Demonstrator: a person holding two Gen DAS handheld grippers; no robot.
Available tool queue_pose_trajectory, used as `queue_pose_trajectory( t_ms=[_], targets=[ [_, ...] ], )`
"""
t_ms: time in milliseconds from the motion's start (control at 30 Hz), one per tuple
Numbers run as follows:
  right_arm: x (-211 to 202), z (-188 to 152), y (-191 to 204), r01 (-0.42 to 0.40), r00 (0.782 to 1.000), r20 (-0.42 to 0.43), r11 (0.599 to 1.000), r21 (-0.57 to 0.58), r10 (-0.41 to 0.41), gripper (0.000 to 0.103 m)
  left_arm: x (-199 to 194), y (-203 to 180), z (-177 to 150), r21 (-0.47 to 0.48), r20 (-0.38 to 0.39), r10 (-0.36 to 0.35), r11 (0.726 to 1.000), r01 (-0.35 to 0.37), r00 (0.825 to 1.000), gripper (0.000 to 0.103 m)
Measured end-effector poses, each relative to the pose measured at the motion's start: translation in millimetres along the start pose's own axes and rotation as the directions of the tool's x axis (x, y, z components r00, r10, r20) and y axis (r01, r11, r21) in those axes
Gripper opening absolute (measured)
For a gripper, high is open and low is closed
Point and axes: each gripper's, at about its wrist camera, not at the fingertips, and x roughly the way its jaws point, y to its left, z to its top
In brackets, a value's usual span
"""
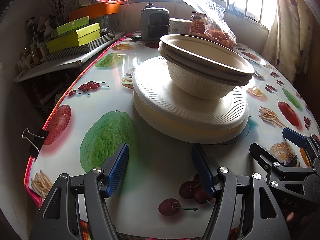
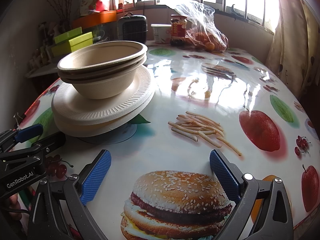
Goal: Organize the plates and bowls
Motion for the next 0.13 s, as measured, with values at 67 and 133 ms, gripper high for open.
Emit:
queue_pose_trajectory(
  t_ms=[67,133],
  targets=[
    [-0.1,-0.2,0.0,0.000,1.000,0.000,1.000,0.000,0.000,0.100,0.0,0.0,0.0,0.000,0.000,0.000,1.000,0.000,1.000,0.066],
    [-0.1,-0.3,0.0,0.001,1.000,0.000,1.000,0.000,-0.001,0.100,0.0,-0.1,-0.1,0.000,0.000,0.000,1.000,0.000,1.000,0.066]
  ],
)
